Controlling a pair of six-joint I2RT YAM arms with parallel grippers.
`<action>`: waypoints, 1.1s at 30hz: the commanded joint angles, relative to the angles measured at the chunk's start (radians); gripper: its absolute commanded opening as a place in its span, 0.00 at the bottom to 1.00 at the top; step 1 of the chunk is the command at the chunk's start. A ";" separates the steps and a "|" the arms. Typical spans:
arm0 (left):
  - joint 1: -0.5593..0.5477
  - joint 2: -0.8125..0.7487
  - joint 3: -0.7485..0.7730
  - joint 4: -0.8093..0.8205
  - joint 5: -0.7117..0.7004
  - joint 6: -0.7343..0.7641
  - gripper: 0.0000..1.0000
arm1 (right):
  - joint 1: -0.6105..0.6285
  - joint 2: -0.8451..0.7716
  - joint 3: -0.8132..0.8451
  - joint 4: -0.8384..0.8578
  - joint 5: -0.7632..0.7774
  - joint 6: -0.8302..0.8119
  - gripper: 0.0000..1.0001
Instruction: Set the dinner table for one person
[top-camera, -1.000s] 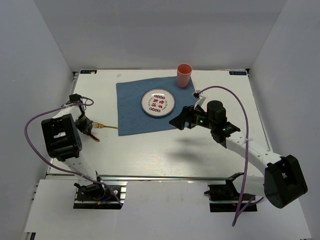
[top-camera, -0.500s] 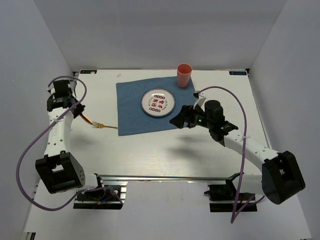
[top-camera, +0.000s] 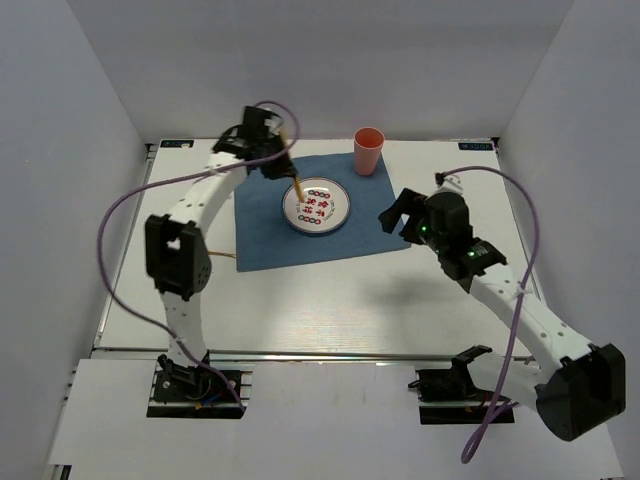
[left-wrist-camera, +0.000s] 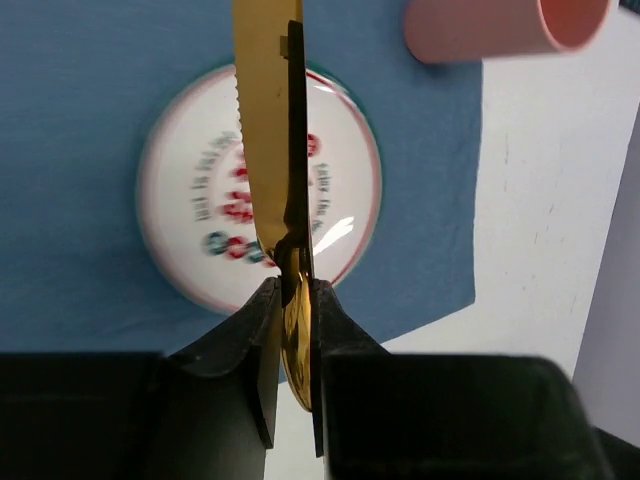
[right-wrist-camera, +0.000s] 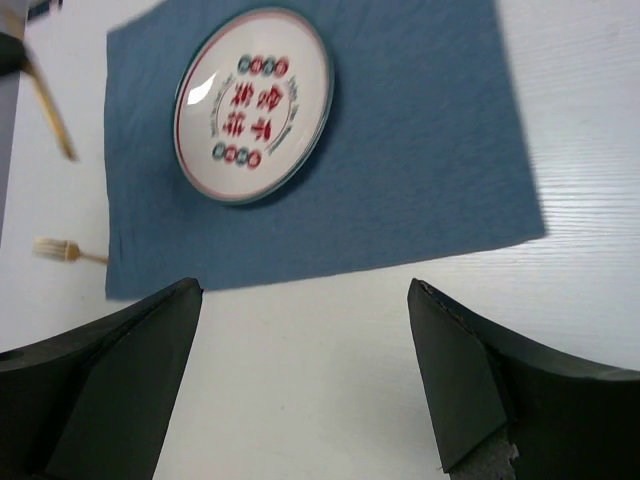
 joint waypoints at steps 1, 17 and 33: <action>-0.136 0.110 0.151 0.004 -0.006 -0.078 0.00 | -0.027 -0.084 0.075 -0.131 0.173 0.025 0.89; -0.387 0.505 0.392 0.233 0.014 -0.264 0.00 | -0.074 -0.239 0.133 -0.299 0.254 -0.033 0.89; -0.419 0.621 0.420 0.287 0.063 -0.282 0.00 | -0.093 -0.250 0.074 -0.259 0.191 -0.061 0.89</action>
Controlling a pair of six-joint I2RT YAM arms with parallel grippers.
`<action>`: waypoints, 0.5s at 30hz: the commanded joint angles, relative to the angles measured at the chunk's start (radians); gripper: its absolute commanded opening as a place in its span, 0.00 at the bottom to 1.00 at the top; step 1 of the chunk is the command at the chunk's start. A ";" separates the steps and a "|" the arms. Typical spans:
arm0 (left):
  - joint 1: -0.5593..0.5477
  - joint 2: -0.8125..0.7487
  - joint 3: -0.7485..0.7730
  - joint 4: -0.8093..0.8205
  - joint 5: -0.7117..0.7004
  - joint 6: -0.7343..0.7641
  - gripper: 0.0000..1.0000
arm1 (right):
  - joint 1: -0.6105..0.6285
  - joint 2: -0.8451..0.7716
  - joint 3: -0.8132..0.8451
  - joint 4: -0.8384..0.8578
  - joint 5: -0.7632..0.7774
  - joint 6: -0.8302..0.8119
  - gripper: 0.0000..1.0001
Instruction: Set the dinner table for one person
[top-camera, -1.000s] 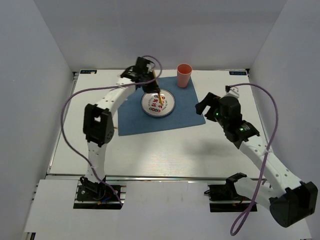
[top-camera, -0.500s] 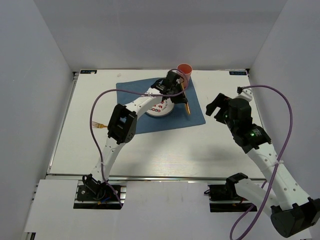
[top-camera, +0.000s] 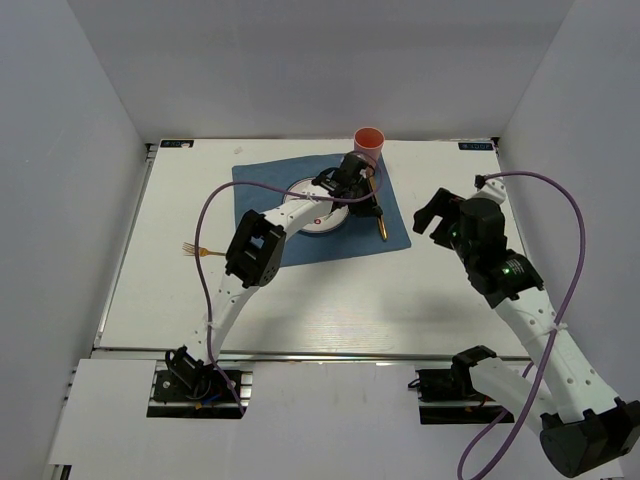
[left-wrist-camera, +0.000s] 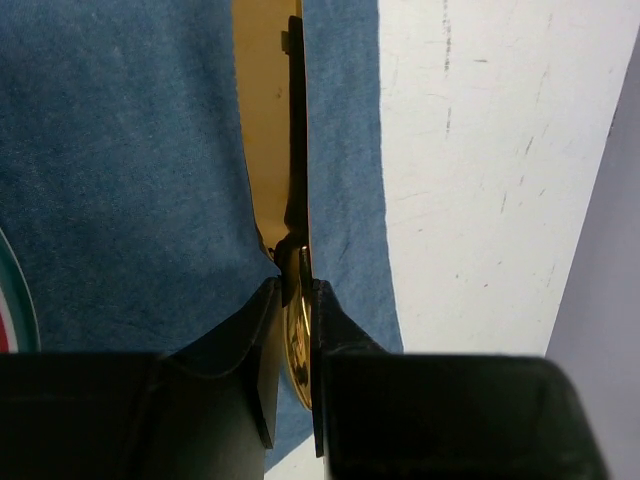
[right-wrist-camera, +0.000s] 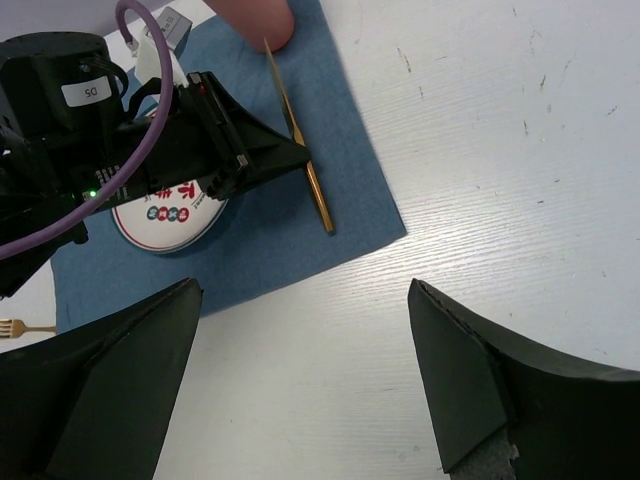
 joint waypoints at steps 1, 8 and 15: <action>-0.006 -0.014 0.039 0.038 0.023 -0.017 0.00 | -0.008 -0.011 -0.019 0.033 -0.017 -0.018 0.89; -0.015 0.006 0.035 0.030 0.003 -0.034 0.00 | -0.013 0.008 -0.031 0.053 -0.046 -0.041 0.89; -0.015 0.012 0.033 0.024 -0.014 -0.051 0.17 | -0.022 0.012 -0.043 0.069 -0.066 -0.052 0.89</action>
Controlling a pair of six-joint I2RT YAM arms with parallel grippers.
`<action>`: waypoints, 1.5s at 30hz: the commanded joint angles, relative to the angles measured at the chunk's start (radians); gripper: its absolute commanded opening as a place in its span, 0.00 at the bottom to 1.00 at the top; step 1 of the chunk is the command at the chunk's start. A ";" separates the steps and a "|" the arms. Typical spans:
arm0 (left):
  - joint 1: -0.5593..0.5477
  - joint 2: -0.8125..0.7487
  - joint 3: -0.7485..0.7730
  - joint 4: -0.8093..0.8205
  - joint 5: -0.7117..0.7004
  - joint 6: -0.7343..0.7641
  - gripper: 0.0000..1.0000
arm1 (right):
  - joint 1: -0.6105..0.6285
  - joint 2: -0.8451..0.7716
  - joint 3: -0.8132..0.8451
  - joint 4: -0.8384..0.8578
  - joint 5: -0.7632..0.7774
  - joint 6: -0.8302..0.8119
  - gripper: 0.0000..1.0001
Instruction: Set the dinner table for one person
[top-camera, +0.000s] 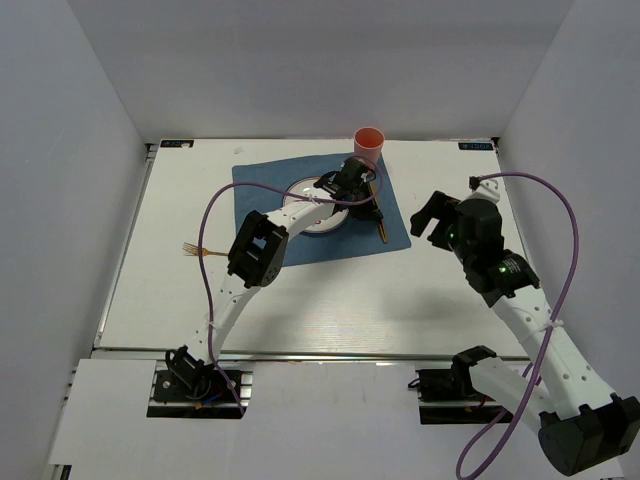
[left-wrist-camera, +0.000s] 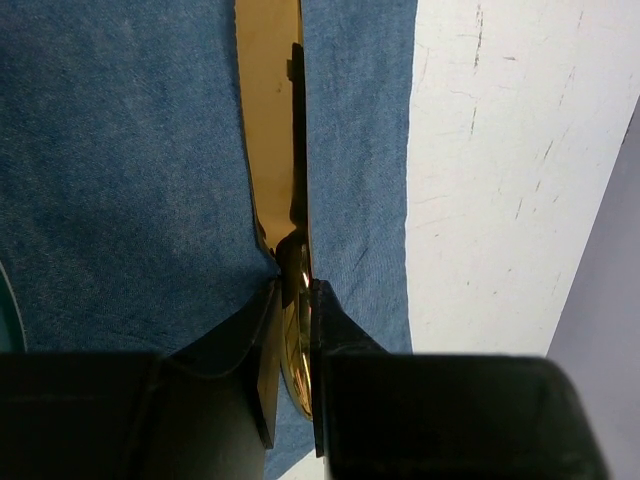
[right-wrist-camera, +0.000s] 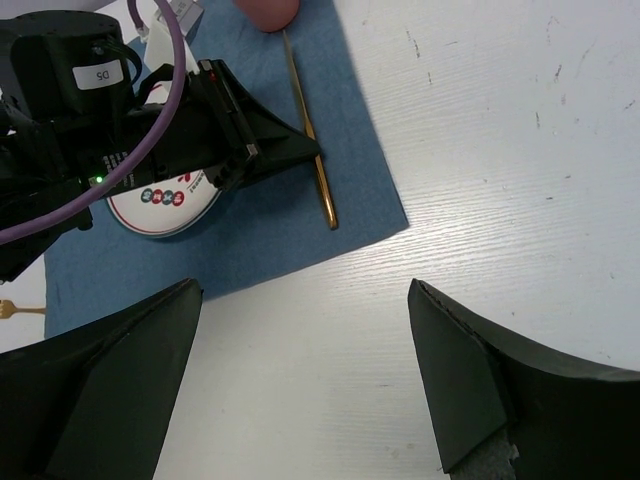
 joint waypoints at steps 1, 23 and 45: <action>-0.009 -0.017 0.030 0.016 -0.019 -0.016 0.21 | -0.008 0.001 -0.012 0.050 -0.020 -0.026 0.89; -0.051 -0.229 -0.051 -0.027 -0.146 -0.005 0.89 | -0.022 -0.010 -0.012 0.089 -0.106 -0.065 0.89; 0.243 -1.200 -0.974 -0.387 -0.921 -0.675 0.98 | -0.020 -0.032 -0.071 0.190 -0.304 -0.060 0.89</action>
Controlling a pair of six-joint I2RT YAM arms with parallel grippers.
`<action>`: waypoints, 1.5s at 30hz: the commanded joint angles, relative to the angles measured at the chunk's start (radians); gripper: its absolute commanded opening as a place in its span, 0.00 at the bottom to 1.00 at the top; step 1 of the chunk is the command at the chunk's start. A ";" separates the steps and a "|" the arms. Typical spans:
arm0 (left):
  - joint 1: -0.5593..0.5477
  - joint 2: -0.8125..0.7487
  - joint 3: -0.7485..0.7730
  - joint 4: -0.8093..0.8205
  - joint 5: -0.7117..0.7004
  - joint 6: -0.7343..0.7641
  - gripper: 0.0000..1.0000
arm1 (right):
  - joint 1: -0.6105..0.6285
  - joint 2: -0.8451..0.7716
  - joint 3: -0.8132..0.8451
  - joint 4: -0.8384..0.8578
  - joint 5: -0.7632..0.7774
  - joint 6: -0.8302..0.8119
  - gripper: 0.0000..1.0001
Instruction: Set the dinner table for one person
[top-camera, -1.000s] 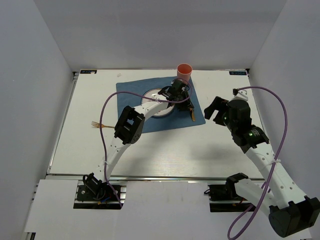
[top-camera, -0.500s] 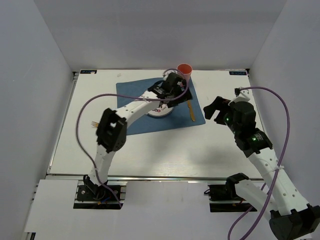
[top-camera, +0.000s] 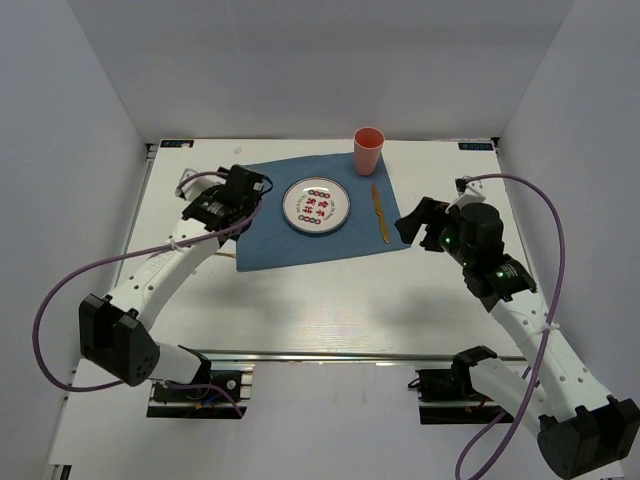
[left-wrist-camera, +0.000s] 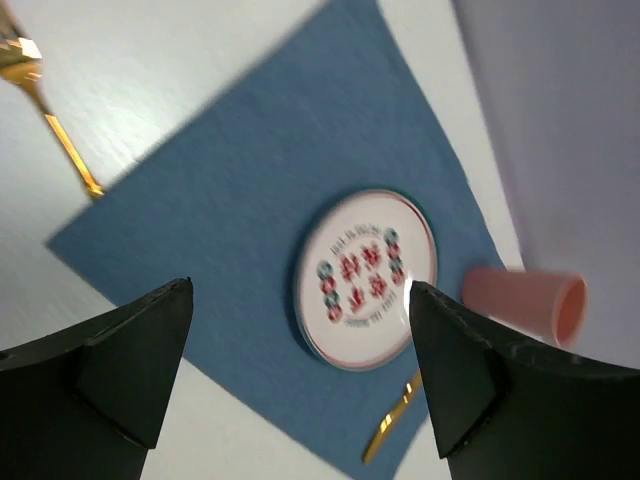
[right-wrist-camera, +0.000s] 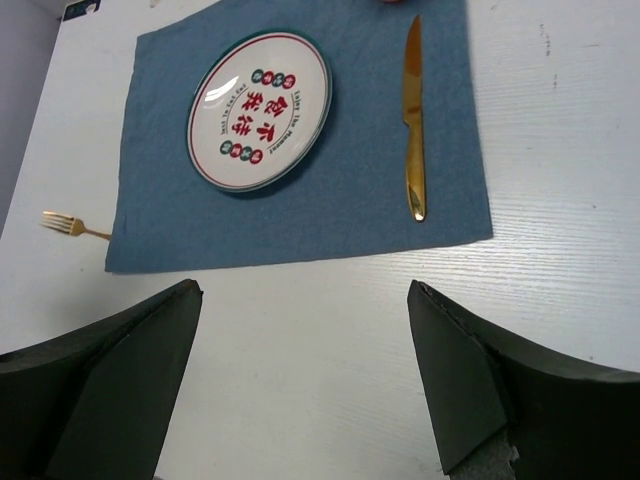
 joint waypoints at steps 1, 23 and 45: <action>0.089 -0.002 -0.042 -0.059 -0.056 -0.130 0.98 | -0.002 -0.009 -0.003 0.053 -0.067 0.009 0.89; 0.373 0.426 0.041 -0.199 0.208 -0.159 0.96 | 0.002 -0.028 -0.101 0.101 -0.142 0.061 0.89; 0.391 0.462 -0.205 0.028 0.248 -0.162 0.41 | -0.001 -0.022 -0.089 0.093 -0.132 0.052 0.89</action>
